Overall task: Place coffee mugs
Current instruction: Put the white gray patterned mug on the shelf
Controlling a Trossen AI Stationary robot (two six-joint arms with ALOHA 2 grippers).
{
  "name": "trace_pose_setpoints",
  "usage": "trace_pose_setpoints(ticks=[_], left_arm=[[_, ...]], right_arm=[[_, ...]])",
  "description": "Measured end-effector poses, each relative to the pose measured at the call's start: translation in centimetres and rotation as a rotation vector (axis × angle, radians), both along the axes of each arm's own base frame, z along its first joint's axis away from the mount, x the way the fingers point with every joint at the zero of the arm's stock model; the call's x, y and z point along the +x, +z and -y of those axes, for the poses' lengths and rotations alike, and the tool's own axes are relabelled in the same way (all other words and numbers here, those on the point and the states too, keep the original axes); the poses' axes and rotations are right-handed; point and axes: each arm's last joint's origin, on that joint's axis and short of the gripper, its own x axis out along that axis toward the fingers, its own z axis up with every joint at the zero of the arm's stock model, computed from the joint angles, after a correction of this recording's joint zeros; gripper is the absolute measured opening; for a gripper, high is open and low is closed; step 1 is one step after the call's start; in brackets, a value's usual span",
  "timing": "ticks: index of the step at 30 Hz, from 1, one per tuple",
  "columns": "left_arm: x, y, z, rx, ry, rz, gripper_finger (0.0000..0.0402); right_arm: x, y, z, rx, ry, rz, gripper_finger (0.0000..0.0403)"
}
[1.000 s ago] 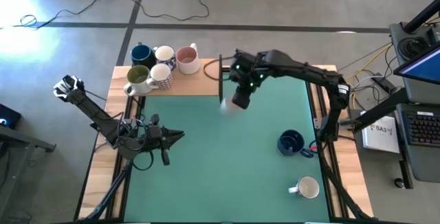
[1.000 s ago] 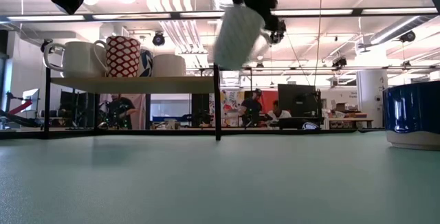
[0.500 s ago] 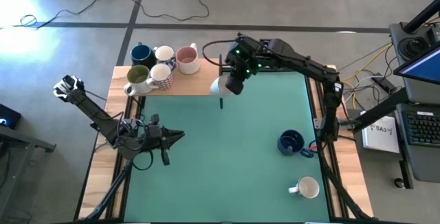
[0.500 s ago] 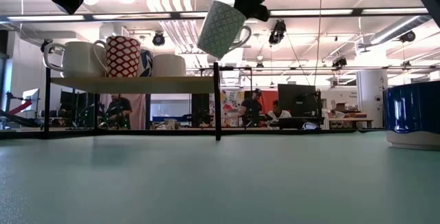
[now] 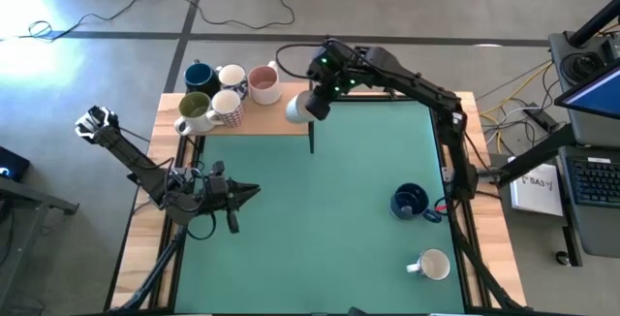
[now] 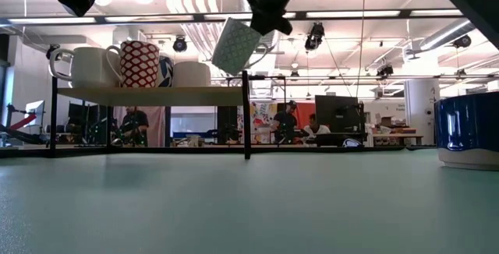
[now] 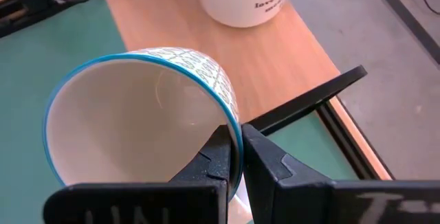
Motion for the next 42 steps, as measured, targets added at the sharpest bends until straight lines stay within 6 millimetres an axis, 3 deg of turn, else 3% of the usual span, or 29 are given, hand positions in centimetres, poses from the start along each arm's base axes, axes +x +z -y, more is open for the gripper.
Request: trace_pose_setpoints(ticks=[7,19,27,32,38,42], left_arm=[[0.0,0.0,0.0,-0.001,0.001,0.000,0.0022],[0.0,0.0,-0.2,-0.012,0.039,0.011,0.0022],[0.1,0.0,-0.4,-0.024,0.090,0.028,0.0022],[0.1,0.0,-0.4,-0.029,0.090,0.030,0.0022],[0.1,0.1,-0.4,-0.034,0.090,0.033,0.0022],[0.1,0.1,-0.4,-0.041,0.087,0.034,0.0022]], right_arm=[[0.4,-1.5,1.9,0.020,-0.031,-0.027,0.0013],[0.1,-1.0,1.4,0.075,0.029,0.005,0.0013],[0.6,-1.3,-0.9,0.125,0.073,-0.046,0.0013],[0.7,-1.8,-3.7,0.175,0.121,-0.136,0.0013],[1.9,-1.7,-7.0,0.155,0.205,-0.123,0.0013],[3.2,-2.8,-9.1,0.159,0.260,-0.147,0.0013]])
